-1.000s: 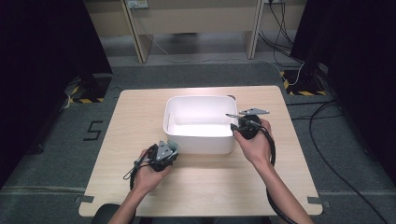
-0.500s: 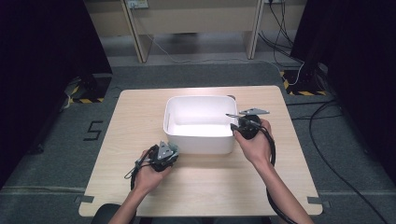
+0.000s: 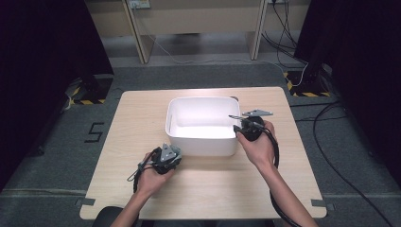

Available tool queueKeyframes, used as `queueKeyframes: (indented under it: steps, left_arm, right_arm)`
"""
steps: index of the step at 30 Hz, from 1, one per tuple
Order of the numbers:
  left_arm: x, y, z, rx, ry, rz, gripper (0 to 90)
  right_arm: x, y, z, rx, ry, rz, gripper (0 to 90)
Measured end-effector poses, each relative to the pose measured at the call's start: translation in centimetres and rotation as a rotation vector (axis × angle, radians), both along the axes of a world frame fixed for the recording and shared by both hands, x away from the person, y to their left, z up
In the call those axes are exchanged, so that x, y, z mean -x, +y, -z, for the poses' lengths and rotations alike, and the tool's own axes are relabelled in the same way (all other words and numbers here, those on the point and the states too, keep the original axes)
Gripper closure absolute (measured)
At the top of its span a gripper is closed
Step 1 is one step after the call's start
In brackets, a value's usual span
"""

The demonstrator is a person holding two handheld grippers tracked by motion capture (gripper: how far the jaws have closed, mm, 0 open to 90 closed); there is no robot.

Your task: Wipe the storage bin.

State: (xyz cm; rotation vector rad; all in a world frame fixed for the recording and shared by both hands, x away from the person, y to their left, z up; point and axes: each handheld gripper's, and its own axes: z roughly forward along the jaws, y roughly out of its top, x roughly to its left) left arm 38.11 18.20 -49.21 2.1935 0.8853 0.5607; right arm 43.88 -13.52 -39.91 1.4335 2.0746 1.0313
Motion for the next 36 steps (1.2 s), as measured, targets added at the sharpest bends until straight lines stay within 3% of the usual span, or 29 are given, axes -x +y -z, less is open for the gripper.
queueKeyframes:
  steps: [15, 36]
  left_arm:
    - [0.2, -0.7, -0.2, 0.006, -0.021, 0.006, 78.5]
    - [0.8, -0.6, -3.7, 0.053, -0.097, 0.003, 78.5]
  right_arm:
    - [0.0, 0.0, 0.0, -0.001, -0.002, 0.000, 68.1]
    - [0.0, 0.1, 0.0, -0.008, 0.000, -0.001, 67.3]
